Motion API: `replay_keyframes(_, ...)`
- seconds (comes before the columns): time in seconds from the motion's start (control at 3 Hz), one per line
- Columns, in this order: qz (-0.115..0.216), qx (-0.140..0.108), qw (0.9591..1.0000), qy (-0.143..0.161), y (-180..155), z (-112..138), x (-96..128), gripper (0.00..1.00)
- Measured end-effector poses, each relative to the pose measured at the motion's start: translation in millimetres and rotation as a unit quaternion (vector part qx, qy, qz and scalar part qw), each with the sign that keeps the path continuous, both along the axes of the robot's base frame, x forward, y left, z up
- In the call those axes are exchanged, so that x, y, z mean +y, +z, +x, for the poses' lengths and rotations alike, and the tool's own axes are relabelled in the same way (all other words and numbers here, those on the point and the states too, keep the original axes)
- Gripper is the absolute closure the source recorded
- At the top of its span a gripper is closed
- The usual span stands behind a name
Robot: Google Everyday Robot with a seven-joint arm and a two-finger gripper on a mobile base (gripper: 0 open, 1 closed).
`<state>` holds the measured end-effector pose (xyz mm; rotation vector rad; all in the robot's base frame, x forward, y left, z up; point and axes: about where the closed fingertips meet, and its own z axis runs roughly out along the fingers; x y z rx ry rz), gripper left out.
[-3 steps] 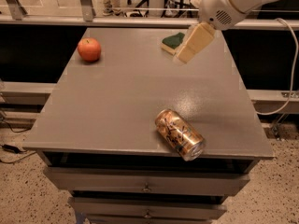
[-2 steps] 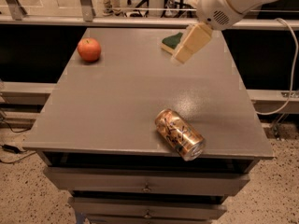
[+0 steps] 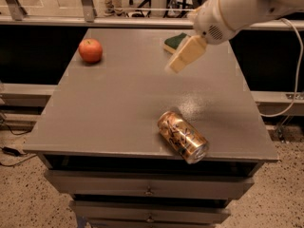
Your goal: Move sponge near apple
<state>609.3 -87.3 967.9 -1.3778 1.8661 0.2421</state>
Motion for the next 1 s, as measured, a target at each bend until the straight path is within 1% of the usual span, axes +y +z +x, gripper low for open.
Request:
replay_keyframes(0.33, 0.07, 0.042, 0.9945, -0.065, -54, 37, 23, 0.0)
replay_keyframes(0.67, 0.126, 0.033, 0.9805, -0.147, -91, 99, 30, 0.0)
replay_keyframes(1.0, 0.151, -0.021, 0.9669, -0.204, -86, 141, 10, 0.0)
